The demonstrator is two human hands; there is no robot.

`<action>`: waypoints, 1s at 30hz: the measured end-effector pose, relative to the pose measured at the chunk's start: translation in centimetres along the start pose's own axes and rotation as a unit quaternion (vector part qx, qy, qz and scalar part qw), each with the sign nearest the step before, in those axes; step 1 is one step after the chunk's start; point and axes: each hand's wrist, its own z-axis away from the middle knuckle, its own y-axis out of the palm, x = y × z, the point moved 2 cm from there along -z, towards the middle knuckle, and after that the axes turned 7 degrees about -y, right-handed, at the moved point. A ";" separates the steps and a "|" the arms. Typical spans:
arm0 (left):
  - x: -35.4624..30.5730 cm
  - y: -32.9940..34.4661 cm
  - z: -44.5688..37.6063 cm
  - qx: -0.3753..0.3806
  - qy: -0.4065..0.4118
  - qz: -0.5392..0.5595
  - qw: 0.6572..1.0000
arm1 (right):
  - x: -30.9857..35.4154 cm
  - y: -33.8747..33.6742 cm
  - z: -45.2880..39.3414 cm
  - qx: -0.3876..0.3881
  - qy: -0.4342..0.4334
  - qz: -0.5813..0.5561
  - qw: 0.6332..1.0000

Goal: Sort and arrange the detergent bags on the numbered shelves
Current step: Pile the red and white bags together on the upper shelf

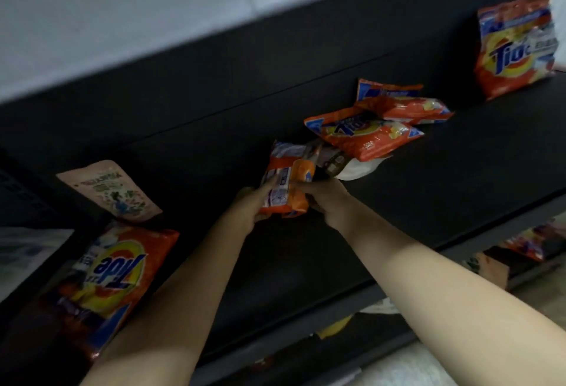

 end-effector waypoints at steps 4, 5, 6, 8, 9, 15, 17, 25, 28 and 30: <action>4.1 0.2 6.1 0.075 -0.004 0.087 0.993 | -0.7 -1.4 5.5 0.058 0.065 -0.099 0.991; 5.2 0.2 7.6 0.085 -0.003 0.099 0.991 | -1.0 -2.0 7.1 0.065 0.088 -0.119 0.987; 6.1 0.4 9.3 0.093 0.001 0.107 0.990 | -1.6 -2.6 8.8 0.064 0.108 -0.138 0.982; 7.7 0.7 12.5 0.107 0.006 0.116 0.987 | -2.8 -4.0 12.1 0.044 0.142 -0.191 0.970; 8.2 0.9 14.1 0.112 -0.005 0.127 0.986 | -3.1 -4.6 13.9 0.038 0.156 -0.234 0.959; 7.3 2.1 23.3 0.227 0.005 0.077 0.971 | -1.9 -7.9 23.5 0.054 0.132 -0.286 0.947; 6.5 2.4 25.6 0.257 0.034 0.047 0.965 | -0.4 -9.6 26.1 0.012 0.095 -0.271 0.958; -2.2 5.3 35.8 0.393 0.019 0.009 0.919 | 14.1 -17.9 37.7 -0.106 -0.021 -0.094 0.990; -6.5 7.8 40.3 0.436 0.022 0.059 0.898 | 21.7 -20.4 41.7 -0.114 -0.063 -0.014 0.991; -9.9 10.1 43.3 0.462 0.042 0.082 0.882 | 26.7 -22.3 43.6 -0.121 -0.102 0.044 0.986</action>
